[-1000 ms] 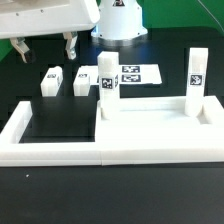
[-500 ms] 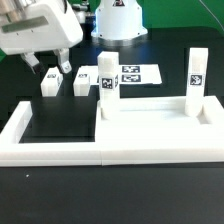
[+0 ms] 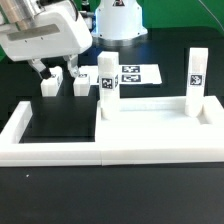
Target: Assemble desk
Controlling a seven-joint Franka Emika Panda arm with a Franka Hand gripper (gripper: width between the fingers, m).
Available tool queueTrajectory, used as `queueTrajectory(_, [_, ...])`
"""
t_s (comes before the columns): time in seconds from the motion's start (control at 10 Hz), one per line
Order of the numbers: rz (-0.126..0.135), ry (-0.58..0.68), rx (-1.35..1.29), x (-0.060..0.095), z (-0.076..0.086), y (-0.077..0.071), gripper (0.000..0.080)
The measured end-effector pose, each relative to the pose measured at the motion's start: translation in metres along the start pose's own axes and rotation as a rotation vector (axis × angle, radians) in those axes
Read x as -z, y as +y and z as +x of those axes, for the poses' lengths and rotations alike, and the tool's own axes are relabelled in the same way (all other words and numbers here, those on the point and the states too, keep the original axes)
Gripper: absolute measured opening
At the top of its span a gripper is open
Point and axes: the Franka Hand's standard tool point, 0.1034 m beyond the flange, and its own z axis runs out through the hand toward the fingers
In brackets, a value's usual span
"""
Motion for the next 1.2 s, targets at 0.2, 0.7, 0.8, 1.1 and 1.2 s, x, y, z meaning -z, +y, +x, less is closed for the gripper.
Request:
queueTrajectory(0.2, [0.037, -0.261, -0.025, -0.006, -0.030, 0.028, 0.0649])
queueTrajectory(0.7, [0.079, -0.598, -0.052, -0.013, -0.041, 0.033, 0.0649])
queueTrajectory(0.8, [0.086, -0.678, -0.055, -0.014, -0.048, 0.034, 0.0649])
queueTrajectory(1.1, [-0.030, -0.816, -0.069, -0.029, -0.056, 0.048, 0.0649])
queueTrajectory(1.2, [-0.028, -0.815, -0.066, -0.029, -0.055, 0.048, 0.0649])
